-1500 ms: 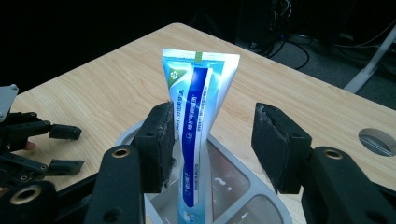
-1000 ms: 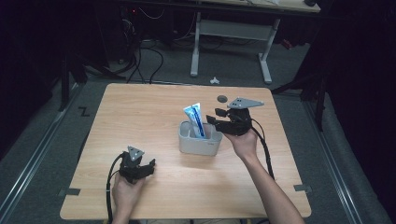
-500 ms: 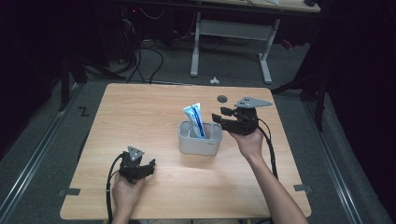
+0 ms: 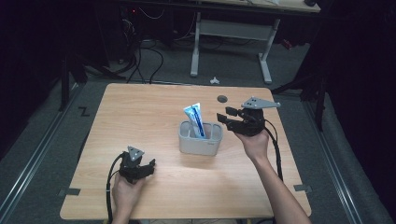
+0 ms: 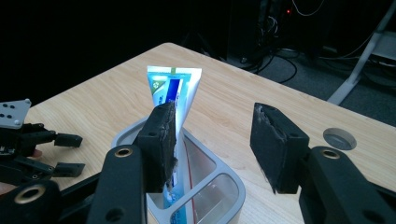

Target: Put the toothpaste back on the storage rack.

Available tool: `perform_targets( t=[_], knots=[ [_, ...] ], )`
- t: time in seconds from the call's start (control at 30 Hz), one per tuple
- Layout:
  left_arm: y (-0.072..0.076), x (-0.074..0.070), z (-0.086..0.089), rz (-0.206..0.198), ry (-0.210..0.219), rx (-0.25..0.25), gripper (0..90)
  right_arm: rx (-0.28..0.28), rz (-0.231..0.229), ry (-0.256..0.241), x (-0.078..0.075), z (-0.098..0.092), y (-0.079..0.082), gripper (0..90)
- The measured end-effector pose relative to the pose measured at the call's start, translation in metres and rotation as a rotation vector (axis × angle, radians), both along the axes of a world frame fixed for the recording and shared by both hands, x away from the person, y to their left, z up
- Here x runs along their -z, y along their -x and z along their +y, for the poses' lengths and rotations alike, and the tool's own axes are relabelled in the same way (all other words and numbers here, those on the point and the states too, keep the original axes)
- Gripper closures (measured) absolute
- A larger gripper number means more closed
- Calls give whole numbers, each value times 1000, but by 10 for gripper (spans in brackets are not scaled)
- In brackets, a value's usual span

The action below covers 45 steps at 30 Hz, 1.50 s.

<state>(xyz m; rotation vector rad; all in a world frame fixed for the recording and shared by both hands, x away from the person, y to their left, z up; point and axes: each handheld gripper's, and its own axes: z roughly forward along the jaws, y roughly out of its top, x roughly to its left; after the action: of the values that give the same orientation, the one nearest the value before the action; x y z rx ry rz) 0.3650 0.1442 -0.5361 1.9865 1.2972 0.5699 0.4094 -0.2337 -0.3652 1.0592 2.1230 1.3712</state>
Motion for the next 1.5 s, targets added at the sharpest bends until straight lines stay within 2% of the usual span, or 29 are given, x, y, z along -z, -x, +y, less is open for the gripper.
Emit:
perform_targets(
  t=[0.23, 0.37, 0.77, 1.4, 1.5],
  knots=[
    [0, 0, 0, 0, 0, 0, 308, 15, -5, 3, -3, -8, 5, 511],
    [0, 0, 0, 0, 0, 0, 308, 18, -8, -22, -7, -14, 8, 512],
    [0, 0, 0, -1, 0, 0, 308, 45, -23, -28, -12, -30, 15, 511],
    [0, 0, 0, -1, 1, 0, 307, 92, -17, -72, -1, -58, 26, 515],
    [0, 0, 0, -1, 1, 0, 307, 99, -15, -66, 0, -62, 29, 515]
  ],
)
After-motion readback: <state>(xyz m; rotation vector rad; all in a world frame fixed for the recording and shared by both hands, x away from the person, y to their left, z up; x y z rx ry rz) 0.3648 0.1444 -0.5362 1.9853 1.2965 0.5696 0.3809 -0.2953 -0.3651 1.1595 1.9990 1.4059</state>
